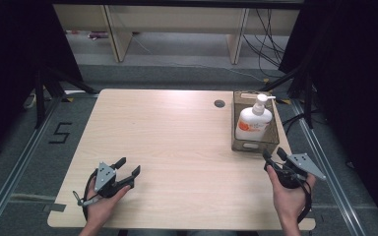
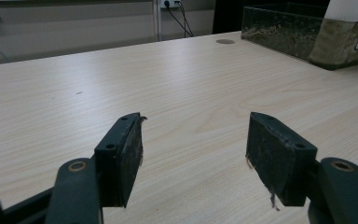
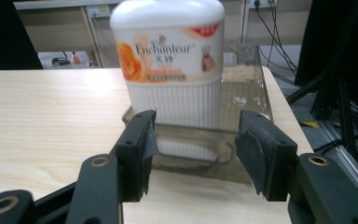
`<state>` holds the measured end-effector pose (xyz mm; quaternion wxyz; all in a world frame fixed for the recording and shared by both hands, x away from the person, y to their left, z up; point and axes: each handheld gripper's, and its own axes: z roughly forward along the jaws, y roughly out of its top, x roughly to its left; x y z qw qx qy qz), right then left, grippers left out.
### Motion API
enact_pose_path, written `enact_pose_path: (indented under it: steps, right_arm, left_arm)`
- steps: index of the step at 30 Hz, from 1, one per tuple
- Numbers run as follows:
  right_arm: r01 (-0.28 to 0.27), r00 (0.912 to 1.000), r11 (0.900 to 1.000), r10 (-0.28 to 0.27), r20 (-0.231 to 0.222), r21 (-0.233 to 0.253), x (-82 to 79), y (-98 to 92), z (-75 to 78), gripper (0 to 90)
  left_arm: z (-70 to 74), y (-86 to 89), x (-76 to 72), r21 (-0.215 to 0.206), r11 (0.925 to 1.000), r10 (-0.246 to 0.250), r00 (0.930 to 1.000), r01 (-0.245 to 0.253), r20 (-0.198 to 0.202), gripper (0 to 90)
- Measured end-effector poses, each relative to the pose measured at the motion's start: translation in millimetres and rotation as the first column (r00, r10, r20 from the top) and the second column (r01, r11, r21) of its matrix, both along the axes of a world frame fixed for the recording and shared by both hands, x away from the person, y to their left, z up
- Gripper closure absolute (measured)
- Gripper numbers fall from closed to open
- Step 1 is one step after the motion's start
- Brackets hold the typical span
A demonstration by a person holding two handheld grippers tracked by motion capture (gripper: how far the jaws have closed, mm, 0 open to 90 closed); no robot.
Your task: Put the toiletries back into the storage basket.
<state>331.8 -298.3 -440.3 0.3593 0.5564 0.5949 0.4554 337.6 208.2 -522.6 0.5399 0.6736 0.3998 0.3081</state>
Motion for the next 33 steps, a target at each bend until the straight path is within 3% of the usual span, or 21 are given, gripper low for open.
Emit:
enact_pose_path:
  steps: [1,3,4,5,11,13,14,15,17,19,20,21,22,24,27,31,32,33]
  right_arm:
    - [-0.005,1.0,1.0,0.005,-0.001,0.016,-0.2,0.3,-2.7,47.6]
    - [-0.003,0.9999,1.0,0.003,-0.014,0.007,-2.2,-0.7,-6.7,47.5]
    - [-0.005,1.0,1.0,0.005,0.0,-0.013,-1.4,-1.9,-10.0,47.5]
    - [-0.01,1.0,1.0,0.01,0.001,0.016,-2.5,-0.6,-12.4,47.5]
    - [0.009,0.9999,1.0,-0.009,-0.013,-0.01,-8.3,-3.1,-24.3,48.1]
    - [0.007,0.9996,1.0,-0.007,-0.028,0.004,-9.7,-2.9,-29.0,48.0]
    - [0.009,0.9999,1.0,-0.009,-0.012,0.019,-9.5,-2.0,-34.1,48.1]
    - [0.001,0.9997,1.0,-0.001,-0.023,-0.014,-10.3,-3.7,-36.3,48.2]
    - [0.009,0.9994,1.0,-0.008,-0.032,0.024,-12.8,-0.9,-39.8,48.4]
    - [-0.007,0.9997,1.0,0.007,-0.021,0.002,-12.4,-2.6,-42.5,48.4]
    - [-0.001,0.9995,1.0,0.001,-0.032,0.007,-13.3,-1.2,-48.4,48.5]
    - [0.004,0.9987,1.0,-0.005,-0.052,-0.02,-14.6,-2.4,-49.1,48.5]
    - [0.002,0.9992,1.0,-0.001,-0.041,0.007,-13.8,-0.9,-52.3,48.5]
    - [0.001,0.9993,1.0,-0.002,-0.038,-0.017,-13.2,-1.9,-55.9,48.5]
    - [-0.01,0.999,1.0,0.01,-0.044,0.007,-13.9,-0.8,-57.4,48.5]
    - [0.002,0.9988,1.0,-0.002,-0.049,-0.001,-14.5,0.0,-56.3,48.2]
    - [0.007,0.998,0.999,-0.004,-0.064,0.037,-15.8,2.5,-54.6,48.0]
    - [0.007,0.998,0.999,-0.004,-0.064,0.037,-15.8,2.5,-54.6,48.0]
  left_arm:
    - [0.0,0.0,0.0,0.0,1.0,0.0,1.0,0.0,0.0,35.7]
    - [0.0,0.2,-0.1,0.001,1.0,-0.001,1.0,0.001,0.0,35.7]
    - [0.0,0.3,-0.1,0.0,1.0,-0.001,1.0,0.001,0.0,35.7]
    - [0.1,0.3,-0.1,0.0,1.0,-0.001,1.0,0.001,0.0,35.7]
    - [0.0,0.3,0.0,0.0,1.0,-0.001,1.0,0.001,0.0,35.7]
    - [0.0,0.2,0.0,0.0,1.0,-0.001,1.0,0.001,0.0,35.7]
    - [0.0,0.4,-0.1,0.0,1.0,-0.001,1.0,0.001,0.0,35.7]
    - [0.0,0.4,-0.1,0.0,1.0,-0.001,1.0,0.001,0.0,35.7]
    - [-0.5,0.3,0.8,-0.008,1.0,-0.005,1.0,0.006,0.008,35.6]
    - [0.0,0.5,0.0,-0.003,1.0,0.0,1.0,0.0,-0.001,35.7]
    - [0.1,0.6,0.0,-0.003,1.0,0.0,1.0,0.0,-0.002,35.7]
    - [0.1,0.6,0.0,-0.003,1.0,0.0,1.0,0.0,-0.002,35.6]
    - [0.0,0.6,0.0,-0.005,1.0,0.0,1.0,0.0,-0.002,35.6]
    - [0.0,0.7,0.2,-0.007,1.0,0.0,1.0,0.0,-0.001,35.7]
    - [-0.3,0.6,0.7,-0.013,0.9999,-0.001,1.0,0.001,0.001,35.6]
    - [-0.2,0.8,0.6,-0.01,0.9999,-0.001,1.0,0.001,-0.001,35.7]
    - [-0.3,0.7,0.7,-0.012,0.9999,-0.001,1.0,0.001,0.0,35.7]
    - [-0.3,0.7,0.7,-0.012,0.9999,-0.001,1.0,0.001,0.0,35.7]
